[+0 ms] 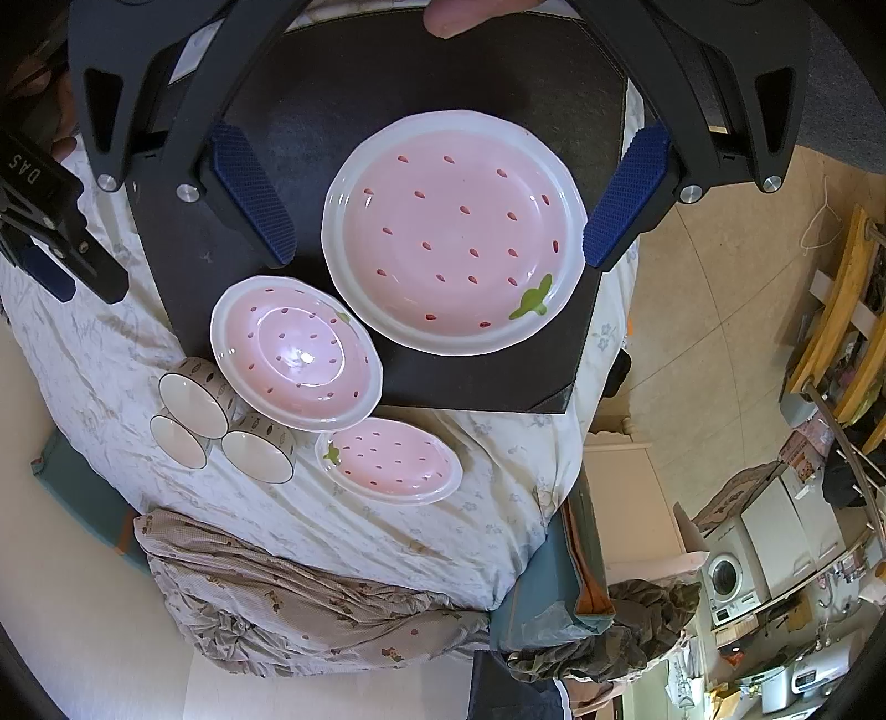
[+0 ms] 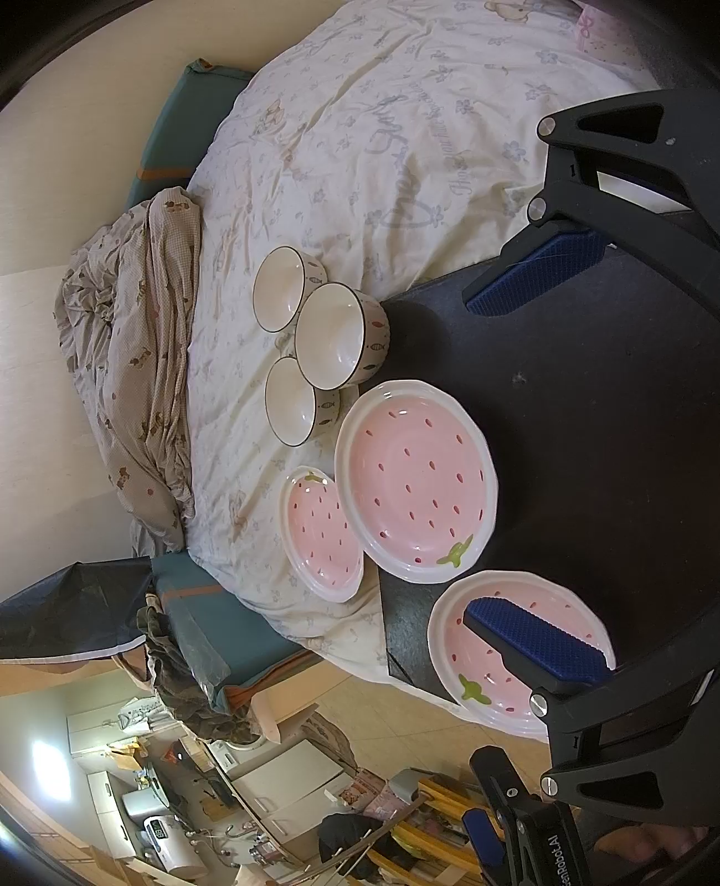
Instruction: Organize plates and bowls
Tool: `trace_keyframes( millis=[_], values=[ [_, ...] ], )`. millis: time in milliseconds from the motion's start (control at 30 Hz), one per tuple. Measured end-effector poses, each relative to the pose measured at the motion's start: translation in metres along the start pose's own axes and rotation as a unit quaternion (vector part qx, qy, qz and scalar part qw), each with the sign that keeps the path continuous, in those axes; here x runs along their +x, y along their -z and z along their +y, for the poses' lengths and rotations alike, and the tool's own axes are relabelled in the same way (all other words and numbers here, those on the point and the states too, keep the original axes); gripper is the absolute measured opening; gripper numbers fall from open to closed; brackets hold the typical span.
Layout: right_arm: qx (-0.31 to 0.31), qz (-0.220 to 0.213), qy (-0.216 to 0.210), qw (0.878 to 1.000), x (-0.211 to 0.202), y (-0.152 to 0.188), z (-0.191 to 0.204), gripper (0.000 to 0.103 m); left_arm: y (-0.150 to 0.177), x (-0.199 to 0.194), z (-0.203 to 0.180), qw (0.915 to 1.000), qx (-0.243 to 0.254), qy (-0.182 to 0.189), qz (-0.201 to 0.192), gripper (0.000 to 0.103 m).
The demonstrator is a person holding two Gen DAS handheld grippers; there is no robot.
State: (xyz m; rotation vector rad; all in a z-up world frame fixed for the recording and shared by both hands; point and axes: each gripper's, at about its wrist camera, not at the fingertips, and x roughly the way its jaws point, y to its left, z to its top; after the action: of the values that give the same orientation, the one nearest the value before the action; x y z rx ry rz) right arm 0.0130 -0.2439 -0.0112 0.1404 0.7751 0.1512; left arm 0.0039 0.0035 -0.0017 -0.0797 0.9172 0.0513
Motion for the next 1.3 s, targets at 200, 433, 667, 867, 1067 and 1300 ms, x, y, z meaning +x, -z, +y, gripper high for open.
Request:
trace_keyframes(
  millis=[200, 433, 667, 867, 1067, 1300],
  values=[
    [0.000, 0.000, 0.000, 1.000, -0.001, -0.001, 0.000, 0.103, -0.001, -0.001, 0.000, 1.0000, 0.001, 0.000, 0.000, 0.103],
    [0.000, 0.000, 0.000, 1.000, -0.001, 0.000, 0.000, 0.103, -0.001, -0.002, 0.001, 1.0000, -0.003, 0.000, 0.000, 0.103],
    [0.002, 0.000, -0.001, 1.000, -0.001, -0.002, -0.003, 0.103, -0.002, -0.003, 0.004, 1.0000, 0.001, -0.006, -0.002, 0.103],
    [0.006, 0.001, -0.001, 1.000, -0.001, -0.001, -0.003, 0.103, -0.002, -0.002, 0.005, 1.0000, -0.001, -0.008, -0.003, 0.103],
    [0.005, 0.003, -0.002, 1.000, -0.001, -0.001, -0.005, 0.103, -0.002, -0.001, 0.006, 1.0000, -0.003, -0.008, -0.001, 0.103],
    [0.006, 0.007, -0.003, 1.000, 0.000, 0.001, -0.003, 0.103, -0.007, 0.007, 0.009, 0.9997, -0.008, 0.001, 0.024, 0.103]
  ],
)
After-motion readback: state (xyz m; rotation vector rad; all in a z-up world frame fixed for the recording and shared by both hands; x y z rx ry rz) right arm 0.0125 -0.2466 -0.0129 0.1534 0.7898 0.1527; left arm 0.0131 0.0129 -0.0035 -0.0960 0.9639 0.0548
